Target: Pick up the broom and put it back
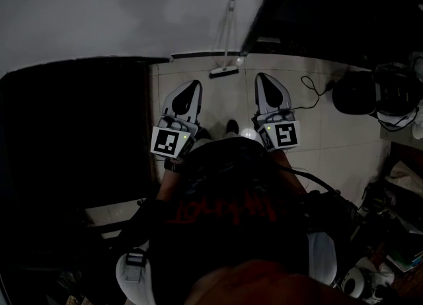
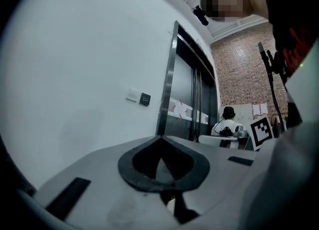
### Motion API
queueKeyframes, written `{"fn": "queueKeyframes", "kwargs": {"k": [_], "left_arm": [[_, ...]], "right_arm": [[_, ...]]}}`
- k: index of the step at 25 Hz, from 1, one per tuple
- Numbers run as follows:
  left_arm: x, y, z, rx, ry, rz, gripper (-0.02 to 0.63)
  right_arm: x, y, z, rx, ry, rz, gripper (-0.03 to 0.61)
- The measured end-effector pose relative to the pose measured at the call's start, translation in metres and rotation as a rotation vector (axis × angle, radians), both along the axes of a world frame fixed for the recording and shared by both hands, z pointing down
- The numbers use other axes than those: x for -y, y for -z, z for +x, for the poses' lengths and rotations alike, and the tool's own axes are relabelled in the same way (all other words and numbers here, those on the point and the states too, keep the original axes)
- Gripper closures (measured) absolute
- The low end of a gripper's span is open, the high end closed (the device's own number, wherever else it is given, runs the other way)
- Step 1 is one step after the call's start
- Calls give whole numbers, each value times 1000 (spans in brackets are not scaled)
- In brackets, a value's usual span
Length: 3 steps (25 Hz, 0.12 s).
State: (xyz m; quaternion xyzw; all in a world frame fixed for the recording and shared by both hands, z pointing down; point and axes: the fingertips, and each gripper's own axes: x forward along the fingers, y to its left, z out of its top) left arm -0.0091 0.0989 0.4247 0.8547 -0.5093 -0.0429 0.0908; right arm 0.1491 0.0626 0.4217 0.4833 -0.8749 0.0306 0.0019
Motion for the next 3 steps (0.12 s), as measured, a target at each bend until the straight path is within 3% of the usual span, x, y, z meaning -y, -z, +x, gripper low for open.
{"fn": "queueKeyframes", "kwargs": {"k": [3], "left_arm": [[3,-1,5,0,-7,-5,611]], "right_arm": [[0,1,2,-3,16,15,578]]}}
